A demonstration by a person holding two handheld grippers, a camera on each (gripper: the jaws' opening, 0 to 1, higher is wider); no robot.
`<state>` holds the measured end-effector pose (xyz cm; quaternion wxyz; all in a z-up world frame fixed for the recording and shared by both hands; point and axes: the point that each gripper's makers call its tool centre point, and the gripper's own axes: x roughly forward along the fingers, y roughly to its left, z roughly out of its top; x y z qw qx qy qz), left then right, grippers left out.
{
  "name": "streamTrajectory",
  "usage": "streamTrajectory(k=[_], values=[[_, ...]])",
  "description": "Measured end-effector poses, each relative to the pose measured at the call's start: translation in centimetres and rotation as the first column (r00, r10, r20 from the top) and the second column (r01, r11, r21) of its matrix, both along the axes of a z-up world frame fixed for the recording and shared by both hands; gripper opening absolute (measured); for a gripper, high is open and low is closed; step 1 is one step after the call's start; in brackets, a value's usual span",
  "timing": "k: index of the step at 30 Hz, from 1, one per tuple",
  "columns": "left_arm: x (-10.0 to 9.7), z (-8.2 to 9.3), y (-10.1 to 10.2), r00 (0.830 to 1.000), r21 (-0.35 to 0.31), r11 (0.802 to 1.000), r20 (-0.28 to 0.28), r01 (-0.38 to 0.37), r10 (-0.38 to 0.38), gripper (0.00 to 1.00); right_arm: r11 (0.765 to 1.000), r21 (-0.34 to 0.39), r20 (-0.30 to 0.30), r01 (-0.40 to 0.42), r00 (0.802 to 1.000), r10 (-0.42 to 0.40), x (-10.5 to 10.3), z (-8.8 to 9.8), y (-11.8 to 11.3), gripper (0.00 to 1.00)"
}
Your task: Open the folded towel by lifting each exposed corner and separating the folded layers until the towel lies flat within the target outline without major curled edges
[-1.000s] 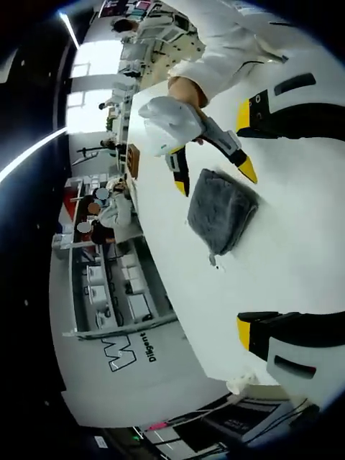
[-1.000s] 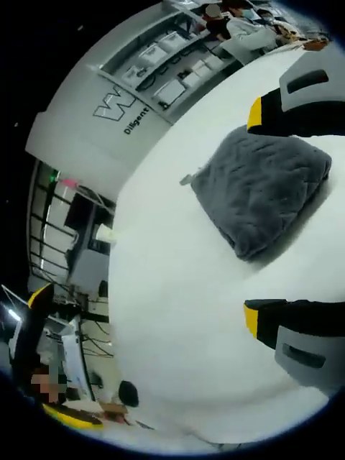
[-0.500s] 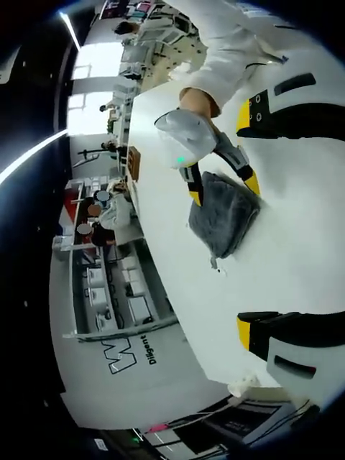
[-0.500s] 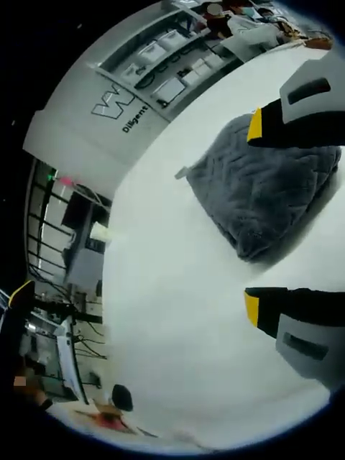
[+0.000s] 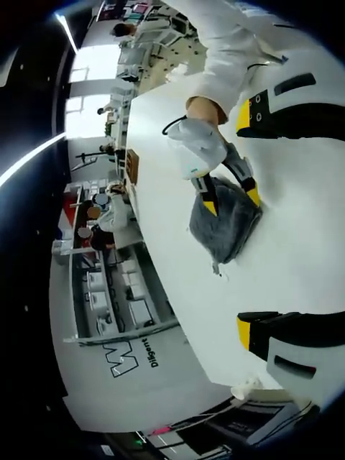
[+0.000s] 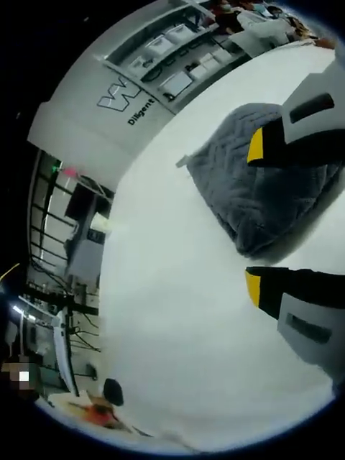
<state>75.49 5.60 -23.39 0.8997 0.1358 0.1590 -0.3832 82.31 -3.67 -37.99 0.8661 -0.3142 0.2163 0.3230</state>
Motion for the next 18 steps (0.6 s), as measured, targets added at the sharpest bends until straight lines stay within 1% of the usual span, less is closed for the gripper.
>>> streamTrajectory(k=[2,4,8,10,14,18], values=[[0.01,0.07,0.04,1.0,-0.003,1.0,0.0,-0.002,0.002,1.0,1.0,0.006,-0.016,-0.012,1.0,0.012,-0.23,-0.26,0.25,0.38],[0.08,0.14,0.07,1.0,-0.005,1.0,0.001,-0.005,0.005,1.0,1.0,0.004,-0.017,-0.021,1.0,0.021,-0.34,-0.4,0.41,0.35],[0.05,-0.03,0.01,1.0,-0.001,1.0,-0.002,-0.005,0.005,1.0,0.999,-0.025,-0.002,-0.029,1.0,0.029,-0.26,-0.66,0.36,0.29],[0.03,-0.09,-0.06,1.0,0.001,1.0,-0.003,-0.004,0.004,1.0,0.999,-0.041,0.007,-0.027,1.0,0.027,-0.21,-0.73,0.17,0.24],[0.13,-0.14,-0.17,1.0,0.007,1.0,-0.005,-0.003,0.003,1.0,0.999,-0.035,0.015,-0.038,0.999,0.039,-0.25,-0.63,0.2,0.19],[0.16,-0.27,-0.32,1.0,0.012,1.0,-0.008,-0.002,0.003,1.0,0.998,-0.028,0.033,-0.049,0.998,0.05,-0.3,-0.11,0.2,0.14]])
